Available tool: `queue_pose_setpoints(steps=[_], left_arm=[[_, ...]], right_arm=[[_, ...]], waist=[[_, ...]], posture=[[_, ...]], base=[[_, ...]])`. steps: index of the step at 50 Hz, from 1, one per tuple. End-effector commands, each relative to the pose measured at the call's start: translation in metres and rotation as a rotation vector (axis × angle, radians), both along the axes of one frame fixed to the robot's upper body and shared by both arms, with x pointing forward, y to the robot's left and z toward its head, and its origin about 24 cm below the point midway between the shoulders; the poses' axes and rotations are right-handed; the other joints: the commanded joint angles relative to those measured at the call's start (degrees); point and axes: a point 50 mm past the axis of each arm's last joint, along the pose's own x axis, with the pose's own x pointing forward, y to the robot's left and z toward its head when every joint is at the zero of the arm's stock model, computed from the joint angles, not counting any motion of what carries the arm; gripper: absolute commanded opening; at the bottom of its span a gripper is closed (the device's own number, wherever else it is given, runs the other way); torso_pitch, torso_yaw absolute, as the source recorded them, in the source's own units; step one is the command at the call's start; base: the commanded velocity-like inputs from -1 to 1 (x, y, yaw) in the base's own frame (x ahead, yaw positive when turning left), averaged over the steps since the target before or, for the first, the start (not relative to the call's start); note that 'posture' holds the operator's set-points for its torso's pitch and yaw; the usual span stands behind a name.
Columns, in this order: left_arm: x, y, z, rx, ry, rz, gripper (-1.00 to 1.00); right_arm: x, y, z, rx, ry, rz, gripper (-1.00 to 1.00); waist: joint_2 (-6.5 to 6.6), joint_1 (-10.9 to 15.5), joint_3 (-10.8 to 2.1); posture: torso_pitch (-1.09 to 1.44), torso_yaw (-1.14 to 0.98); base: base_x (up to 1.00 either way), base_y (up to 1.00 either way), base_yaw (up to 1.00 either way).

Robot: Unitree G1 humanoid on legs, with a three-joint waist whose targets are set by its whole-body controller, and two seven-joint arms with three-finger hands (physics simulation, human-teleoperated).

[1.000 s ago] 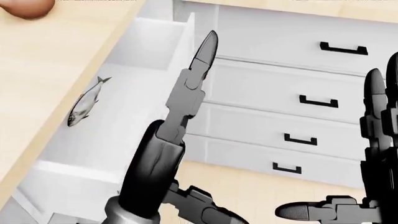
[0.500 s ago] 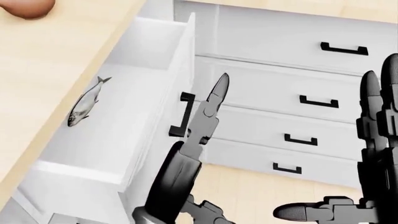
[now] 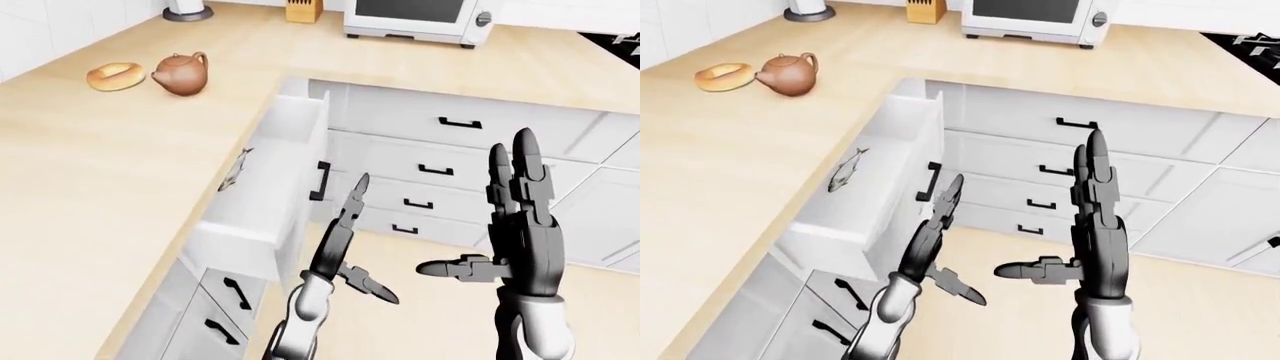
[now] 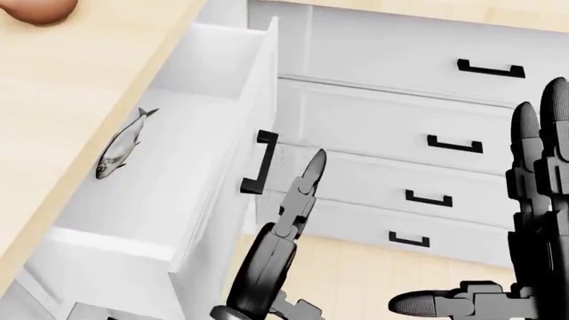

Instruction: Close the right drawer.

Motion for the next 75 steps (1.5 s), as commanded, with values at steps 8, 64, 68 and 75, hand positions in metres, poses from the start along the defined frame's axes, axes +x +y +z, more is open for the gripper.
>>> queue_pose_setpoints(steps=[8,64,68,75], left_arm=[[0.017,0.006,0.010,-0.051,-0.001,0.099,1.00],[0.035,0.033,-0.022,-0.135,0.233,0.426,1.00],[0.037,0.037,-0.021,-0.146,0.233,0.444,1.00],[0.037,0.039,-0.020,-0.150,0.230,0.455,1.00]], right_arm=[[-0.003,0.001,0.012,-0.016,-0.074,0.001,1.00],[-0.003,0.001,0.010,-0.014,-0.067,0.006,1.00],[-0.003,0.001,0.010,-0.015,-0.066,0.006,1.00],[-0.002,0.002,0.009,-0.015,-0.064,0.008,1.00]], waist=[[-0.24,-0.11,-1.22],[0.01,-0.43,-1.57],[0.00,-0.47,-1.56],[0.00,-0.61,-1.58]], posture=[[0.00,0.00],[0.00,0.00],[0.00,0.00],[0.00,0.00]], base=[[0.00,0.00,0.00],[0.00,0.00,0.00],[0.00,0.00,0.00],[0.00,0.00,0.00]])
